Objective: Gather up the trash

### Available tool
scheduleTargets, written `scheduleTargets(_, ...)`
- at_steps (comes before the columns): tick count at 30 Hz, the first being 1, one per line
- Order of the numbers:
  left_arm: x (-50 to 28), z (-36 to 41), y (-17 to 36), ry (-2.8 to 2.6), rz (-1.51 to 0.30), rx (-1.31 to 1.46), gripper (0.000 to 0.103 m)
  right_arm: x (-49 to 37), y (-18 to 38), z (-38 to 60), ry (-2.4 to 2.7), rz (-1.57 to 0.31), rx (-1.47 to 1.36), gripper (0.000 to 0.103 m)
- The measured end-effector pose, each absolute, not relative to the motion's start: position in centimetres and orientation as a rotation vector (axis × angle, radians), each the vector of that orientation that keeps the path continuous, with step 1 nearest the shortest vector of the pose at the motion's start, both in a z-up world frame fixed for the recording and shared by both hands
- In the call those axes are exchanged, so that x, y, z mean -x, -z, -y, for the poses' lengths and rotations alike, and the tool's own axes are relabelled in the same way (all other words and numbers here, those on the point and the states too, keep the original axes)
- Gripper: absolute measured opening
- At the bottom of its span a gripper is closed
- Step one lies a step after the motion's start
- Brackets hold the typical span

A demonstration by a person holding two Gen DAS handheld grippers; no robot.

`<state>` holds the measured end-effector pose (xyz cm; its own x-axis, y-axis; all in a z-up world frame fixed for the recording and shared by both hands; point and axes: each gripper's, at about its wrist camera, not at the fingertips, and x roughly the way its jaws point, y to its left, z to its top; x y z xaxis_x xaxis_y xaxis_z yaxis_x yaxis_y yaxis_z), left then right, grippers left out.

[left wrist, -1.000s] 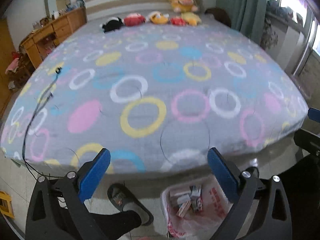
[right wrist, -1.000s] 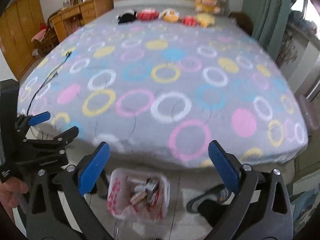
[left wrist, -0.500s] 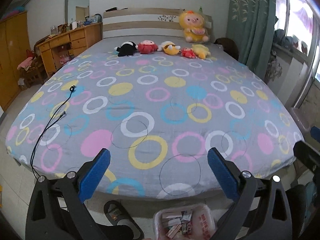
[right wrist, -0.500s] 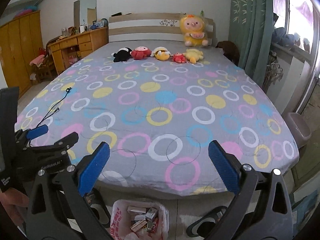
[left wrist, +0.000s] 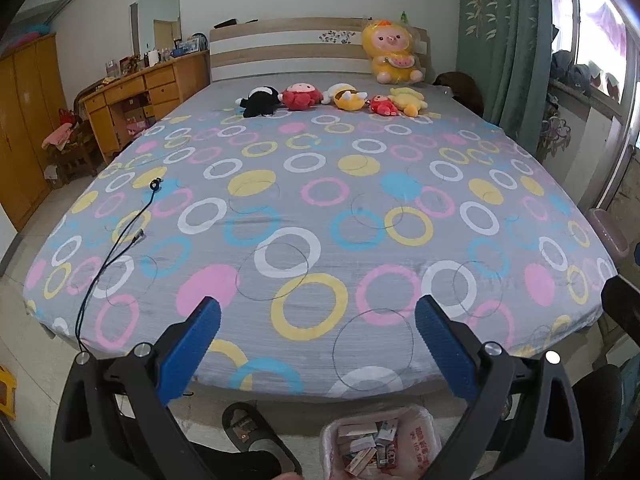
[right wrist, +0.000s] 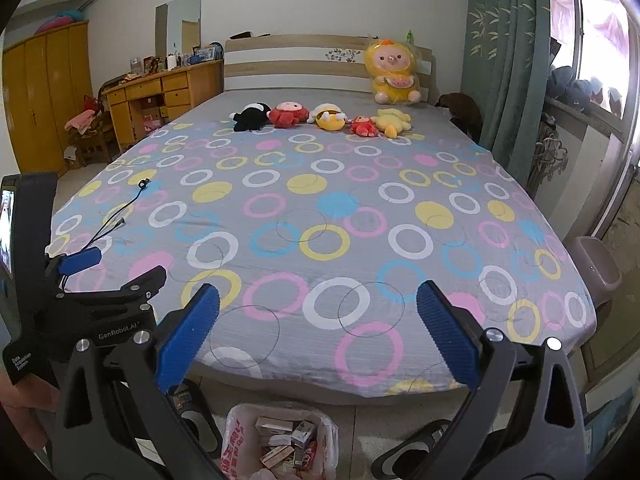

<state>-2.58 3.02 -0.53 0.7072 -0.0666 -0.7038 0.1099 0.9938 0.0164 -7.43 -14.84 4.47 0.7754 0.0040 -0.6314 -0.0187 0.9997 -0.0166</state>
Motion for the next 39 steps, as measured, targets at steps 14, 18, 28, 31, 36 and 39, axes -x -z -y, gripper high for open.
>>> scheduleTargets(14, 2.87, -3.16, 0.57, 0.107, -0.782, -0.059, 0.095, 7.42, -4.46, 14.86, -0.012, -0.685, 0.024, 0.096)
scheduleTargets(18, 2.93, -3.12, 0.58, 0.102, -0.786, -0.063, 0.095, 7.28, -4.66, 14.64, -0.015, -0.689, 0.026, 0.096)
scheduleTargets(28, 2.81, -3.2, 0.75, 0.108, -0.798, -0.059, 0.095, 7.25, -4.75, 14.35, -0.017, -0.693, 0.021, 0.096)
scheduleTargets(31, 2.77, -3.16, 0.73, 0.107, -0.795, -0.062, 0.095, 7.27, -4.68, 14.18, -0.014, -0.694, 0.019, 0.096)
scheduleTargets(36, 2.83, -3.16, 0.65, 0.108, -0.792, -0.061, 0.095, 7.22, -4.51, 14.23, -0.012, -0.696, 0.017, 0.096)
scheduleTargets(39, 2.83, -3.16, 0.66, 0.11, -0.795, -0.062, 0.095, 7.23, -4.5, 14.24, -0.012, -0.696, 0.017, 0.096)
